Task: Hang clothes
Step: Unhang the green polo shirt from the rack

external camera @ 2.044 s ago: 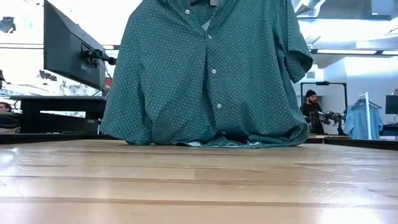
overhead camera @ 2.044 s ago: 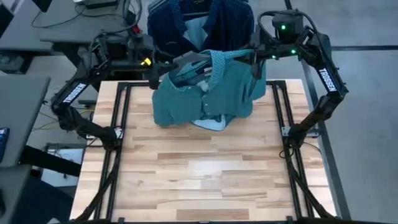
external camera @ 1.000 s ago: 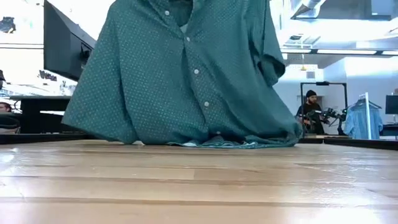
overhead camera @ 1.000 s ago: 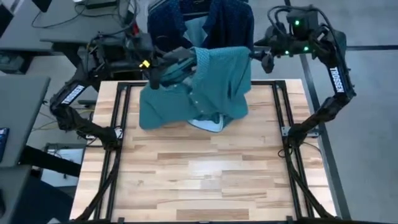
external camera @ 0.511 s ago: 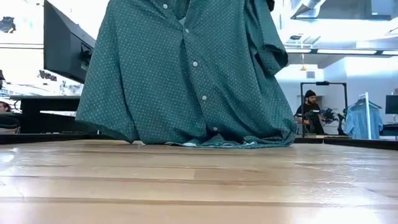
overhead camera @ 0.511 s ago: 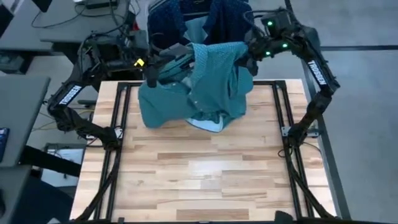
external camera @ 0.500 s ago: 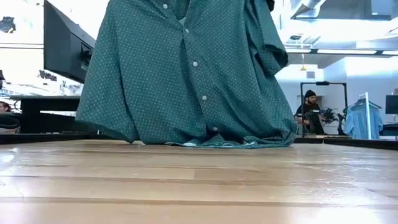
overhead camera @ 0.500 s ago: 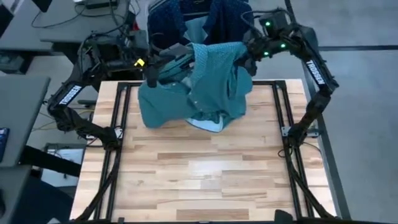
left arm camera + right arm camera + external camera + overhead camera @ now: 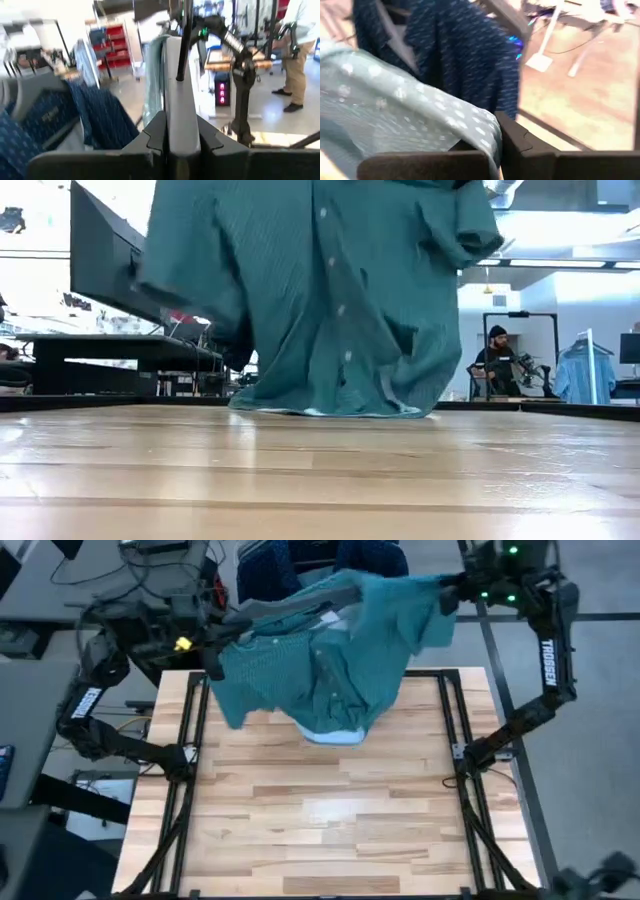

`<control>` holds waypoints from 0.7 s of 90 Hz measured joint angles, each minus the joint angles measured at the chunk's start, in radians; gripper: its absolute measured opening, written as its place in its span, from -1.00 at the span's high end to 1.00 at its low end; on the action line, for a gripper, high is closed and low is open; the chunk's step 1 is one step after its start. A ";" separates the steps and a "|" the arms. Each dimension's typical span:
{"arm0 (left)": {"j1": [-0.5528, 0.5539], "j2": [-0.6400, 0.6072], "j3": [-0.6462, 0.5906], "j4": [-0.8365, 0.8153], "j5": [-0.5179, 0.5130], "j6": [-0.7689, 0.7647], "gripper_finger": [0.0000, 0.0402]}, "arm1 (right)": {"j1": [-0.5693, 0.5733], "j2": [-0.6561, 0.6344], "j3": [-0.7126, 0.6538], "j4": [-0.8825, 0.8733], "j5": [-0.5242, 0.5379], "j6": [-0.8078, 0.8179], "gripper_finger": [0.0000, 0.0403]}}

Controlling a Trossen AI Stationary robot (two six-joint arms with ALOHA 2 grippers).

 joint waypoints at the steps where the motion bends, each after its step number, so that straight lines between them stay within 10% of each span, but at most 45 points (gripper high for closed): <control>1: -0.002 -0.003 0.000 0.015 0.002 0.001 0.87 | -0.004 0.000 0.000 -0.004 0.001 0.000 0.99; 42: -0.039 0.100 0.004 0.945 0.113 -0.130 0.87 | 0.206 -0.037 -0.002 0.073 -0.242 -0.083 1.00; 63: -0.027 0.095 0.000 0.446 -0.080 -0.022 0.87 | 0.302 -0.104 -0.001 -0.136 -0.557 -0.019 1.00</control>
